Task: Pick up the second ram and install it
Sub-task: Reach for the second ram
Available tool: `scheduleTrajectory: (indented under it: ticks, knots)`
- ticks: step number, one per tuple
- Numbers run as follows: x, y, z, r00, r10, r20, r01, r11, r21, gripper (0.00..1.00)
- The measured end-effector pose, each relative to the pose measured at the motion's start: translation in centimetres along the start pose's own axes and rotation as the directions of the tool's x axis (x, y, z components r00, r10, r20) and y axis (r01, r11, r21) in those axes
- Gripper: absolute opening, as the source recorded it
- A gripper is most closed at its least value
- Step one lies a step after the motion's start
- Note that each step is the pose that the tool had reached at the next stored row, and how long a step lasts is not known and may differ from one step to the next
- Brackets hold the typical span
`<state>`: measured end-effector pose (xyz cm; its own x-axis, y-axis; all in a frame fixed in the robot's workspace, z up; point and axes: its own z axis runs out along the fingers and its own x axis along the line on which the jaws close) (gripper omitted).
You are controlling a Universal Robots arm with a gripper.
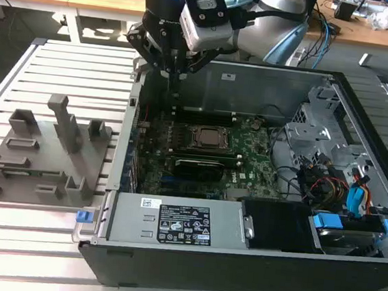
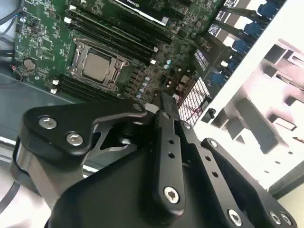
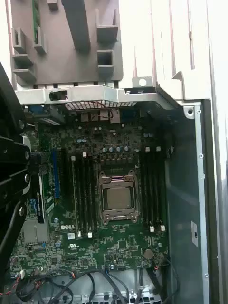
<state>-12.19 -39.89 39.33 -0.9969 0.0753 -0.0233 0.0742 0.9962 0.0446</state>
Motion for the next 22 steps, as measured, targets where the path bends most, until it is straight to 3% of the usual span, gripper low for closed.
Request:
scheduleTrajectory:
  ticks: [1, 4, 7, 10, 13, 17, 22]
  knots:
    - [0.14, -0.01, 0.0, 1.0, 0.0, 0.0001, 0.0, 1.0, 0.0, 0.11]
    - [1.73, -0.13, -0.04, 1.0, 0.0, 0.0, 0.0, 1.0, 0.0, 0.11]
    - [2.59, -0.19, -0.07, 1.0, 0.0, 0.0001, 0.0, 1.0, 0.0, 0.11]
    - [3.95, -0.29, -0.11, 1.0, 0.0, 0.0, 0.0, 1.0, 0.0001, 0.11]
    - [4.64, -0.35, -0.11, 1.0, 0.0, 0.0, 0.0, 1.0, 0.0001, 0.11]
    - [6.41, -0.48, -0.07, 1.0, 0.0, 0.0001, 0.0, 1.0, 0.0, 0.11]
    - [7.75, -0.58, -0.09, 1.0, 0.0, 0.0001, 0.0, 1.0, 0.0001, 0.11]
